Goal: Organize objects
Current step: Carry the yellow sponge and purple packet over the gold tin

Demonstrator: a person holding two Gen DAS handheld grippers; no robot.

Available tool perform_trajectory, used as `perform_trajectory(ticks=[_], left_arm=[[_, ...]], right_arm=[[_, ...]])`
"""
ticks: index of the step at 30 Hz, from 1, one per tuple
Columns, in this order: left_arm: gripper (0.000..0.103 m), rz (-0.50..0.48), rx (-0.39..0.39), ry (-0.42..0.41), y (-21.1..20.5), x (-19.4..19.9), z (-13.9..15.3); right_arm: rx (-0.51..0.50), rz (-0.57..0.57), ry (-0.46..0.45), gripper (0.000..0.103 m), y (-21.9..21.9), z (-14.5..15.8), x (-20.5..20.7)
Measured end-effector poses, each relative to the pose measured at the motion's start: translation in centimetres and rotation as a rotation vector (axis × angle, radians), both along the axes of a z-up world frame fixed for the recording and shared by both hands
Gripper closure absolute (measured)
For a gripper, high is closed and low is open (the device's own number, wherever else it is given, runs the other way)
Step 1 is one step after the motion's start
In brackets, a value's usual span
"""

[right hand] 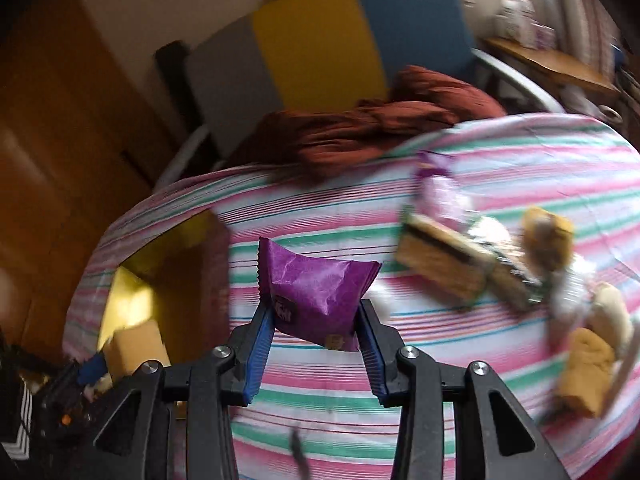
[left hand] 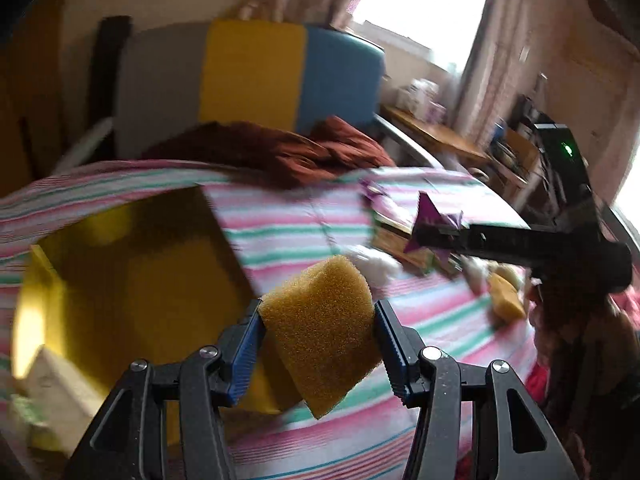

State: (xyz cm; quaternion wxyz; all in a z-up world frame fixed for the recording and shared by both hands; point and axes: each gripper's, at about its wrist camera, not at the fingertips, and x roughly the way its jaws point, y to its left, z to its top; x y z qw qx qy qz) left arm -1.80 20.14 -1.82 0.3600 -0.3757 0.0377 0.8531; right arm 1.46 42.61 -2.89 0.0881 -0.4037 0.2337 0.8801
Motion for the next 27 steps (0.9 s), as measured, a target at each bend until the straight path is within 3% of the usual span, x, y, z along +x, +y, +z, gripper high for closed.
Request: perform_trajectory(ticks=[7, 13, 27], left_arm=[[0.048, 0.171, -0.012, 0.081, -6.1, -1.9, 1.4], [0.047, 0.269, -0.014, 0.087, -10.2, -3.3, 1.1], [0.047, 0.346, -0.019, 0.089, -13.8, -5.0, 0.4]], right_arm=[[-0.005, 0.158, 0.003, 0.062, -7.0, 0.0, -3.7], [-0.003, 0.253, -0.014, 0.062, -11.4, -0.6, -5.7], [-0.017, 0.337, -0.056, 0.062, -16.1, -2.2, -7.0]])
